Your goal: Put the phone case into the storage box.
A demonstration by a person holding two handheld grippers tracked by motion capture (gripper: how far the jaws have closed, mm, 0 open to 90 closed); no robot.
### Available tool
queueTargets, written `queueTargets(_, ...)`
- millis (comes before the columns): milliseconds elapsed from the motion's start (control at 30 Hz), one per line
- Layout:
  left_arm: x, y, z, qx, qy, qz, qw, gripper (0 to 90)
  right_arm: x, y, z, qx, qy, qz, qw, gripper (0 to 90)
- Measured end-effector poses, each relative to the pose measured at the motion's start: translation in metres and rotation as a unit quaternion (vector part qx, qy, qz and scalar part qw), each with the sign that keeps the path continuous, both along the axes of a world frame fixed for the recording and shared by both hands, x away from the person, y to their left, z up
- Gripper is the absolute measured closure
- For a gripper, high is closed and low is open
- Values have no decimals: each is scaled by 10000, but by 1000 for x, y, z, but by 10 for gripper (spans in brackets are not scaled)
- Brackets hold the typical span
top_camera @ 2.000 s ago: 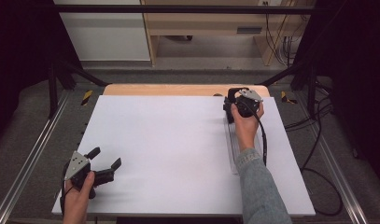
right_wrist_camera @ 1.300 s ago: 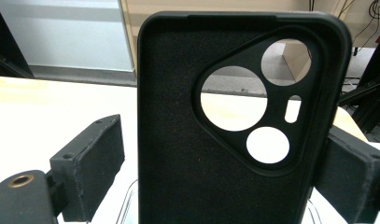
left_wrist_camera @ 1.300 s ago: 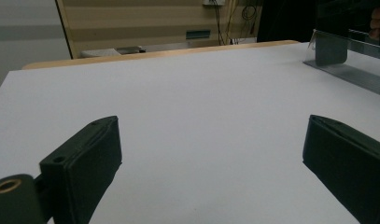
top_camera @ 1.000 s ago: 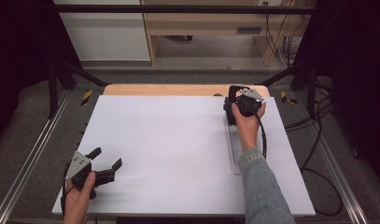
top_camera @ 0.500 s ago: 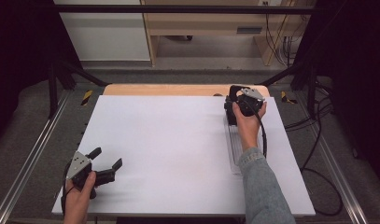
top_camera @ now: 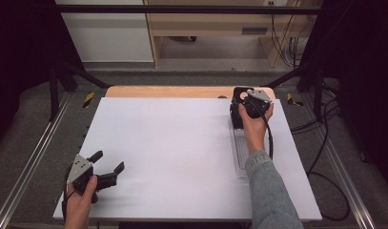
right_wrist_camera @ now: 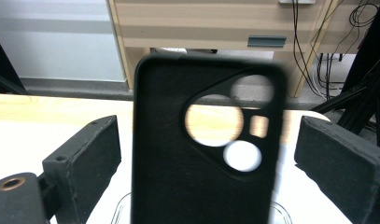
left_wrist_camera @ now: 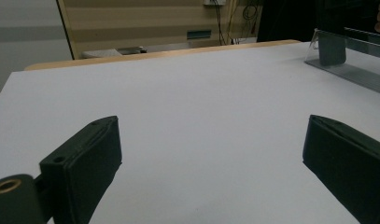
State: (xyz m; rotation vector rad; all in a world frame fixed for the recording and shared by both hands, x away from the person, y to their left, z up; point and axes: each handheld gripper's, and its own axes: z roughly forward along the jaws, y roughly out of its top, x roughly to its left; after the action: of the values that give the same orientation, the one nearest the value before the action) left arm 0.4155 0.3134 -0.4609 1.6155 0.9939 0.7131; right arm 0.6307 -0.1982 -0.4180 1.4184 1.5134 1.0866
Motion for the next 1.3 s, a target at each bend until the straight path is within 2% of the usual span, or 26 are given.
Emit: queueTargets(1300,-1,0,2,45,-55,37,10000,44,-8,7,17,-23,-115,180,9998,78)
